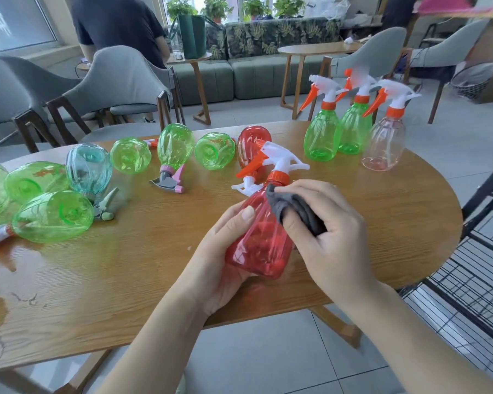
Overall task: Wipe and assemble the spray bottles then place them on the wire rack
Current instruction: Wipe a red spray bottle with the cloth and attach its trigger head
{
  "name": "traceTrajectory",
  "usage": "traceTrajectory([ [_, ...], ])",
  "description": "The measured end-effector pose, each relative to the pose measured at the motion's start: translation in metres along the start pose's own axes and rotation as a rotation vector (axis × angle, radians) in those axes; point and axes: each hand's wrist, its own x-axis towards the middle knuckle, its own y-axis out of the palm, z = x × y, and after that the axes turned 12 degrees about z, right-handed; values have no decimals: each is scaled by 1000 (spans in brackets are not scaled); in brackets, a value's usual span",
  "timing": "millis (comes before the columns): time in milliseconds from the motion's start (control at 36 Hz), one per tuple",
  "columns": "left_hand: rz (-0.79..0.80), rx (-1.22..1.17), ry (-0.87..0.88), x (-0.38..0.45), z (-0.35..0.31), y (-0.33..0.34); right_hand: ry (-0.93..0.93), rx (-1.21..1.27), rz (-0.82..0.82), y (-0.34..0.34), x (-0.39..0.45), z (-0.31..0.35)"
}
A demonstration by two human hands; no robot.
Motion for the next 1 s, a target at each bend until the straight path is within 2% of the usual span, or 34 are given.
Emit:
traceTrajectory([
  [83, -52, -8, -2, 1, -1, 1, -18, 16, 2, 4, -3, 5],
  [194, -111, -79, 1, 0, 0, -6, -206, -32, 76, 13, -14, 14],
  [278, -108, -139, -27, 0, 3, -14, -336, -109, 163, 17, -19, 15],
  [389, -69, -176, -29, -1, 1, -10, -401, -179, 200, 13, -17, 11],
  [472, -62, -133, 19, 1, 0, -5, -348, -171, 152, 9, -10, 6],
  [639, -18, 11, 39, -2, 5, 0, 13, -30, -22, 0, 1, -9],
  [694, -4, 21, 35, -2, 5, 1, 72, -9, -40, 1, -1, -9],
  [917, -30, -7, 13, -4, 3, -5, -62, 2, -7, 6, -12, 3],
  [1000, -29, 4, 2, -3, 1, -3, -39, 8, 0, 2, -7, -1],
])
